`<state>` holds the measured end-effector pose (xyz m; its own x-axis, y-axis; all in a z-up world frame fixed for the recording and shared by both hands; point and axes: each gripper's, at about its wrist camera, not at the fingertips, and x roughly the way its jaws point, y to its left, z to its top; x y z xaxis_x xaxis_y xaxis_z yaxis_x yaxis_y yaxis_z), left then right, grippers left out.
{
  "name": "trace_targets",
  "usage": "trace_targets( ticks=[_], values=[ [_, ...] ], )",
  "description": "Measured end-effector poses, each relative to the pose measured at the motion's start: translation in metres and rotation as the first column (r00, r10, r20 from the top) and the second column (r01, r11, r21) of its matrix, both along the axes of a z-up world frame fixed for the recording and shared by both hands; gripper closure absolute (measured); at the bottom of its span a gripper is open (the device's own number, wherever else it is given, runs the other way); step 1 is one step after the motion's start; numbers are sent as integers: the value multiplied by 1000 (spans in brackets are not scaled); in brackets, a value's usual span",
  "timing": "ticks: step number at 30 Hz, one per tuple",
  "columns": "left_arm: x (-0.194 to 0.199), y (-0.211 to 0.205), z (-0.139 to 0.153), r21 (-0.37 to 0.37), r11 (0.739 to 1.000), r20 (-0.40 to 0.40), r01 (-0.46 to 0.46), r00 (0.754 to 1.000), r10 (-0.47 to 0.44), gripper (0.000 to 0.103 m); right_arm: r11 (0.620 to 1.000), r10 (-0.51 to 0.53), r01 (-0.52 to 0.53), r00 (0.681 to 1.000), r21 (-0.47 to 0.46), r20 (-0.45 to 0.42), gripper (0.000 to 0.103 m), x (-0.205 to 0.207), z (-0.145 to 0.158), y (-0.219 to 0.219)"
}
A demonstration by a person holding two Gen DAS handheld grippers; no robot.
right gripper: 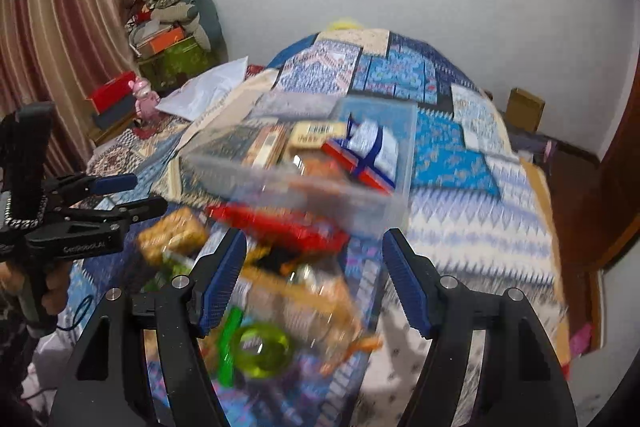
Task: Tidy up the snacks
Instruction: 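Grasp the peanut snack bag with left gripper while right grasps the green bottle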
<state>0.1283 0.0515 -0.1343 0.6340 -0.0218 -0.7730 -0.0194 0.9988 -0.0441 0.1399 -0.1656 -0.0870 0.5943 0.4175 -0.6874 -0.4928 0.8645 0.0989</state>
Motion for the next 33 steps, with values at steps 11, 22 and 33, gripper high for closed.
trace_targets(
  ticks=[11, 22, 33],
  values=[
    [6, 1, -34, -34, 999, -58, -8, 998, 6, 35, 999, -6, 11, 994, 47, -109, 36, -34, -31, -7],
    [-2, 1, -33, -32, 999, -32, -12, 999, 11, 58, 998, 52, -46, 983, 38, -175, 53, -44, -50, 10],
    [-34, 8, -8, -13, 1000, 35, -22, 999, 23, 58, 999, 48, -42, 969, 31, -243, 59, -31, -75, 19]
  ],
)
